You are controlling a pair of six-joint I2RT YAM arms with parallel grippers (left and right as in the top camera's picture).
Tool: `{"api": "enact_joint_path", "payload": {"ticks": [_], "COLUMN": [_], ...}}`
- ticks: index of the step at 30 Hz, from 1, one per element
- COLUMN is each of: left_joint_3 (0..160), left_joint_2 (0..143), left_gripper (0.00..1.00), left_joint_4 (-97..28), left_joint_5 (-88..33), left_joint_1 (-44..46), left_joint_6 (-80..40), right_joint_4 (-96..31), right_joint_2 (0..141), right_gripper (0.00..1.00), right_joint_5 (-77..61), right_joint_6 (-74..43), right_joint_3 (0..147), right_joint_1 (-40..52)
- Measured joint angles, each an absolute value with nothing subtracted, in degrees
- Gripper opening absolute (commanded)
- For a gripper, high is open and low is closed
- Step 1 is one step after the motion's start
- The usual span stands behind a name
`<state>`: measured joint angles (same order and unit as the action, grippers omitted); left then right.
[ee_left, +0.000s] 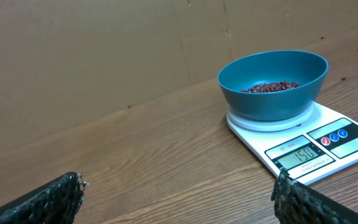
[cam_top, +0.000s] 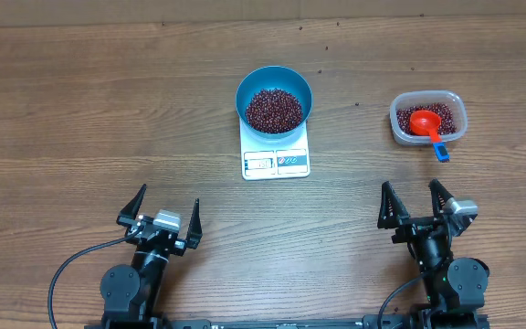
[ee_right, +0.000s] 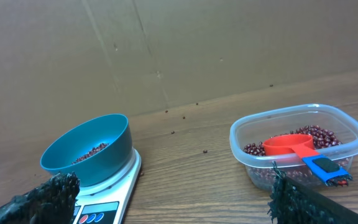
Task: Scoop item into bowl and weigh 150g on scale
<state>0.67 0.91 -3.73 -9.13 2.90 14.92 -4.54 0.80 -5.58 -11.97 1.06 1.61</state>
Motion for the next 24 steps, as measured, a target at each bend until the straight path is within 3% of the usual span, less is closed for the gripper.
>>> {"api": "enact_joint_path", "payload": {"ticks": [24], "left_joint_3": [0.67], "left_joint_2": [0.91], "left_gripper": [0.99], "left_joint_4": [-3.73], "left_joint_5": [-9.13], "left_joint_1": [2.9], "left_joint_6": [14.92], "right_joint_4": [-4.54], "right_joint_2": [0.8], "right_gripper": [1.0], "right_joint_5": [-5.56], "right_joint_6": [-11.99], "right_joint_3": [1.06], "right_joint_1": [1.61]}}
